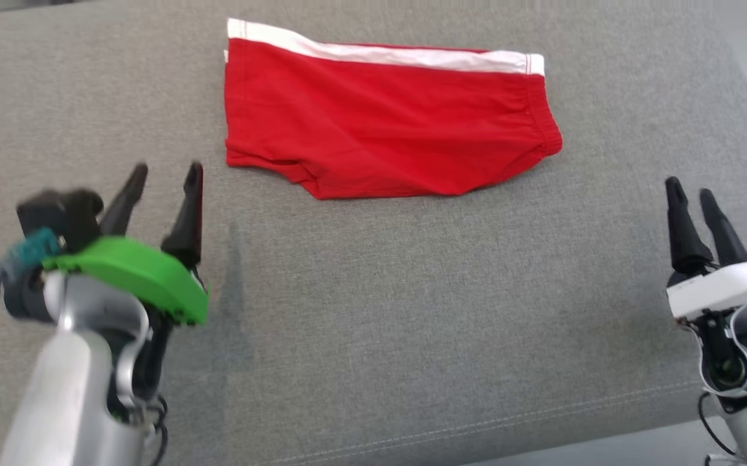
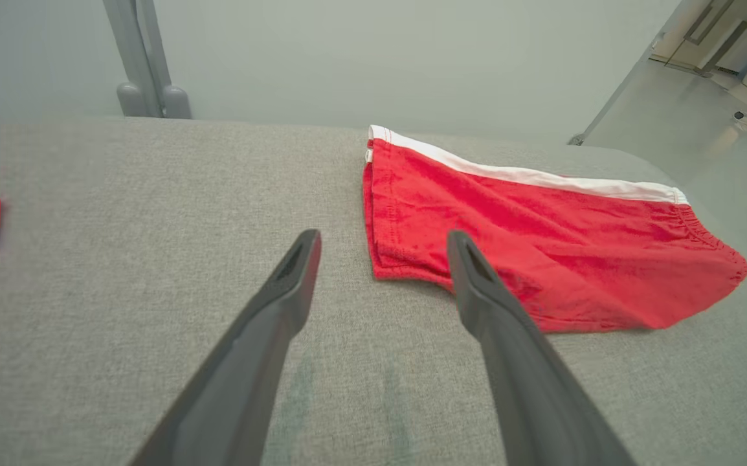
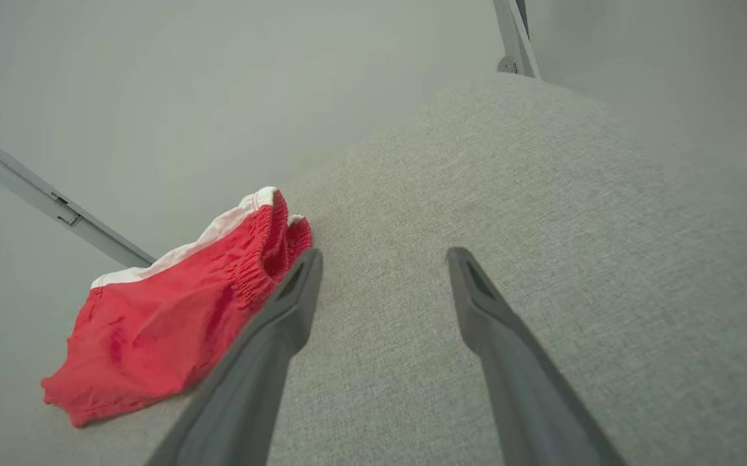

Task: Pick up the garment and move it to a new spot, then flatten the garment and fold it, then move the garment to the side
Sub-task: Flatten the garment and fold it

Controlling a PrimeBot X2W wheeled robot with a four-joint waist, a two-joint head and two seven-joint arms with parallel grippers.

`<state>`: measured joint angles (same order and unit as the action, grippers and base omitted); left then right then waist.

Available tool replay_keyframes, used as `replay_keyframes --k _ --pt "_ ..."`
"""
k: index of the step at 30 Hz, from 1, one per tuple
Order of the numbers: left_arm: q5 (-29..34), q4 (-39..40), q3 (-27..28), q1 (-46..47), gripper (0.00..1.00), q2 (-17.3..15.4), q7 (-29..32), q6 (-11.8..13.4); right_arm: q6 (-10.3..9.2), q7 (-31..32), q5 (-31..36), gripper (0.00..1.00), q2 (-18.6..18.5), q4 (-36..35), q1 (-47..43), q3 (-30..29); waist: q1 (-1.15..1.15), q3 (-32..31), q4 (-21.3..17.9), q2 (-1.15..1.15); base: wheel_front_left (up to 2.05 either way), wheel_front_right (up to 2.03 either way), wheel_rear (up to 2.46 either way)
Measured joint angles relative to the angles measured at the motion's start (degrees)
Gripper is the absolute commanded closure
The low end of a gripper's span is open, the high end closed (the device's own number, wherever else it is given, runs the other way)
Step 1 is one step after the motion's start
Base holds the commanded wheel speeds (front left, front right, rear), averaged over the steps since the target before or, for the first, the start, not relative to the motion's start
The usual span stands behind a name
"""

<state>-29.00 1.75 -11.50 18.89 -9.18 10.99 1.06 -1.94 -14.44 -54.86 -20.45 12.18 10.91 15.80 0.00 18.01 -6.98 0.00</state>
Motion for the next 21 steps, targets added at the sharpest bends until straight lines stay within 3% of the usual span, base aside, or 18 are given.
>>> replay_keyframes --k 7,13,16,21 --pt "2.2 -0.3 -0.1 -11.3 0.0 1.4 -4.8 2.2 -3.77 -0.1 11.8 0.0 -3.4 -0.3 -3.5 0.9 0.0 -5.1 2.7 0.0 0.0 0.0 0.0" --pt "3.1 0.3 0.2 -19.3 0.0 1.6 -8.2 3.6 -4.72 -0.1 20.2 0.0 -4.4 -1.5 -7.2 2.1 0.0 -9.6 4.8 0.0 0.0 0.0 0.0" --pt "3.1 1.6 0.5 -23.1 0.0 2.2 -9.0 4.0 -5.17 -0.1 20.5 0.0 -3.2 -2.3 -9.9 1.6 0.0 -11.6 5.7 0.0 0.0 0.0 0.0" --pt "3.0 4.0 0.9 -26.4 0.0 2.8 -10.2 4.3 -5.16 -0.1 16.7 0.0 2.0 -3.4 -11.7 -0.4 0.0 -13.4 7.5 0.0 0.0 0.0 0.0"
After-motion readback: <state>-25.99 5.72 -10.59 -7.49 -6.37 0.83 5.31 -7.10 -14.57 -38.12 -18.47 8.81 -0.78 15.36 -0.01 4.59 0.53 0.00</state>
